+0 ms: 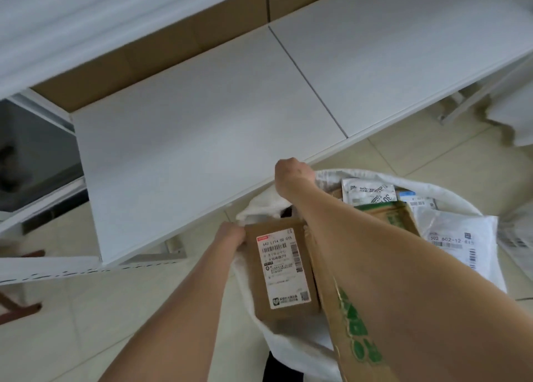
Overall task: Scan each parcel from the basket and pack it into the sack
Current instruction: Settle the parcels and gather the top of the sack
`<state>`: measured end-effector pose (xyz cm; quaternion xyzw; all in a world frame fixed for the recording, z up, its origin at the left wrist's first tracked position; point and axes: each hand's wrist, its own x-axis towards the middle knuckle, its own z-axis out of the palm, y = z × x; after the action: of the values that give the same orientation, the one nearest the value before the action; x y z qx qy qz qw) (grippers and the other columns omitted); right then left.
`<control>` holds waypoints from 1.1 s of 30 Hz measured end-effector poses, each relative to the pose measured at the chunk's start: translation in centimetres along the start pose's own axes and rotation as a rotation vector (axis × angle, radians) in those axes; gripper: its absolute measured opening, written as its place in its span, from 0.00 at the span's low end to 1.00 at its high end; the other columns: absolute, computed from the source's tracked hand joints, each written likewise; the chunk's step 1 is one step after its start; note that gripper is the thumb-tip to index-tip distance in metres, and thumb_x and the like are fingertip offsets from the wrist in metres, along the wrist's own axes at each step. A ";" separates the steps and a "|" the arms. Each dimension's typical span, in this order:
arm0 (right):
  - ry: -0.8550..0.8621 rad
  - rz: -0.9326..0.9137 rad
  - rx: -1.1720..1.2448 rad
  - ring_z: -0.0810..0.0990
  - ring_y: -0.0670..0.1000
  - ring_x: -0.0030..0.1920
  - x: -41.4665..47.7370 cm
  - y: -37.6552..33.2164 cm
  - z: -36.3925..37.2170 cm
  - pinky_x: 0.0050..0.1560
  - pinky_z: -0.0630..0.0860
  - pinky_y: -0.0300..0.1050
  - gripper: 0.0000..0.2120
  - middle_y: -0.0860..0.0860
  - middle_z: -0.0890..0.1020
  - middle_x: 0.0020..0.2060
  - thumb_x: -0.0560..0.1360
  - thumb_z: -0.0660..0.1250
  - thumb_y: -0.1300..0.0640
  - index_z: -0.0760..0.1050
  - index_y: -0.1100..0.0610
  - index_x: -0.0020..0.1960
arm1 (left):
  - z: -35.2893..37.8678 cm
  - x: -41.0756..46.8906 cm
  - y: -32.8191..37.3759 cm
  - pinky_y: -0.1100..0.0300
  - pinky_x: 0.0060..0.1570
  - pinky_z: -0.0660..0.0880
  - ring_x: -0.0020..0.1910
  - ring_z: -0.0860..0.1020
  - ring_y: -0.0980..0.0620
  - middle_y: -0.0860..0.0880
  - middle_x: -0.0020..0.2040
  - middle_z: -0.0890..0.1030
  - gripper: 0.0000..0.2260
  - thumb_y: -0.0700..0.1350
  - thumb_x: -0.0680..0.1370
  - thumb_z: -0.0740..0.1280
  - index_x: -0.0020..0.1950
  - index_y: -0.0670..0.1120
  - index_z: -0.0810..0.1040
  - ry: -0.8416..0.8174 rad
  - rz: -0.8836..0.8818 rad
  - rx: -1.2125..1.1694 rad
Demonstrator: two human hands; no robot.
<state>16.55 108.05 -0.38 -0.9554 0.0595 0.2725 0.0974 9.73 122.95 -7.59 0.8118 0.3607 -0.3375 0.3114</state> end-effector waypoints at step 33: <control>0.027 1.009 1.044 0.72 0.64 0.64 -20.3 29.3 7.7 0.63 0.71 0.57 0.20 0.61 0.68 0.67 0.79 0.57 0.61 0.63 0.61 0.70 | 7.2 -14.4 0.6 0.56 0.37 0.72 0.44 0.78 0.40 0.40 0.44 0.78 0.13 0.42 0.77 0.65 0.57 0.35 0.77 0.437 -0.040 -0.077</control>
<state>-9.41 82.43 -0.51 -0.6440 0.6164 0.2084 0.4024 0.48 111.85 -0.47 0.8457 0.4485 -0.1456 0.2499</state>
